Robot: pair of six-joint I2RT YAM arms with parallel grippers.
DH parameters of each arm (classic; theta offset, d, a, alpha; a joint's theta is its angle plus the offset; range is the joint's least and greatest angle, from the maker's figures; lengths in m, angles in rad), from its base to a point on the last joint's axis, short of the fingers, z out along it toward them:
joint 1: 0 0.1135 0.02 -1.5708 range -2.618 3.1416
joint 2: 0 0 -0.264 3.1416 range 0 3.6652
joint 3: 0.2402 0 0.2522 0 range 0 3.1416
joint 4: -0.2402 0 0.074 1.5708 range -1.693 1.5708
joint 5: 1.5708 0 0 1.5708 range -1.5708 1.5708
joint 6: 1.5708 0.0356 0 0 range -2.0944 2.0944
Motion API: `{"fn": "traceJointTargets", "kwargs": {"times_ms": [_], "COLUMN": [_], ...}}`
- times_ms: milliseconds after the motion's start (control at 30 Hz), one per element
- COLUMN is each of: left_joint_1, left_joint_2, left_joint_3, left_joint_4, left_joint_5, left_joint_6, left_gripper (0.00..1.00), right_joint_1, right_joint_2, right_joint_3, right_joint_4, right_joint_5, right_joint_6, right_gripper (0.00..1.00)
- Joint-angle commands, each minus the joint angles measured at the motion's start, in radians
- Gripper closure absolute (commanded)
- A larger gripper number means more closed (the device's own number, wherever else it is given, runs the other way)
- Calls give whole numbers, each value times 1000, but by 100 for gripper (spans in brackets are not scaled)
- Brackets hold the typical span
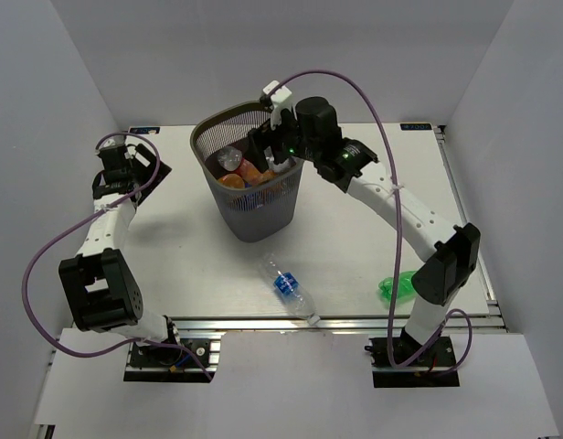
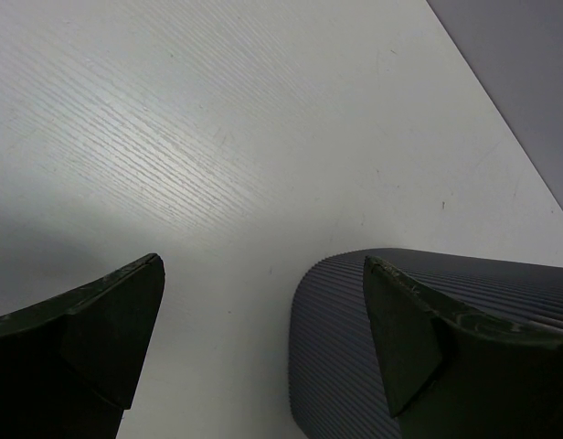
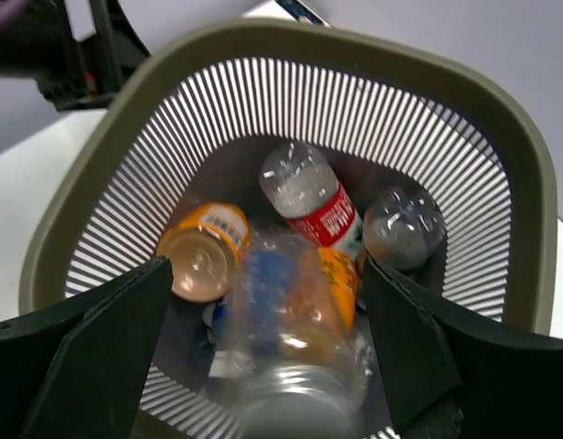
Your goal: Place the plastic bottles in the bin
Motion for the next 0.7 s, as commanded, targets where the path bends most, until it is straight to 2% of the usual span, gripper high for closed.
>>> {"fn": "traceJointTargets", "kwargs": {"times_ms": [0,200,300,333,367,467,500,667], "left_joint_1": [1,0,0,0,1,0,1,1], "left_joint_2": [-53,-51,-50,-48,-47,-38,-36,-28], "left_joint_3": [-10,21,24,27,30,43,46,56], "left_joint_4": [6,-35,-47,-51,-54,-67,-72,-72], "left_joint_5": [-18,-68,-88,-90,-122,-134,-136,-130], "left_joint_6": [1,18,20,20,21,26,27,30], "left_gripper": [2,2,2,2,2,2,2,2], "right_joint_1": [-5,-23,-76,-101,-129,-268,-332,-437], "right_joint_2": [-87,-272,-389,-418,-449,-559,-611,-774], "right_joint_3": [49,-150,-263,-294,-357,-472,-560,-806], "right_joint_4": [-1,77,57,13,-19,-205,-255,-507], "right_joint_5": [44,111,217,262,286,350,363,398], "right_joint_6": [-38,-40,17,41,145,306,399,627], "right_gripper": [11,11,11,11,11,11,11,11]}}
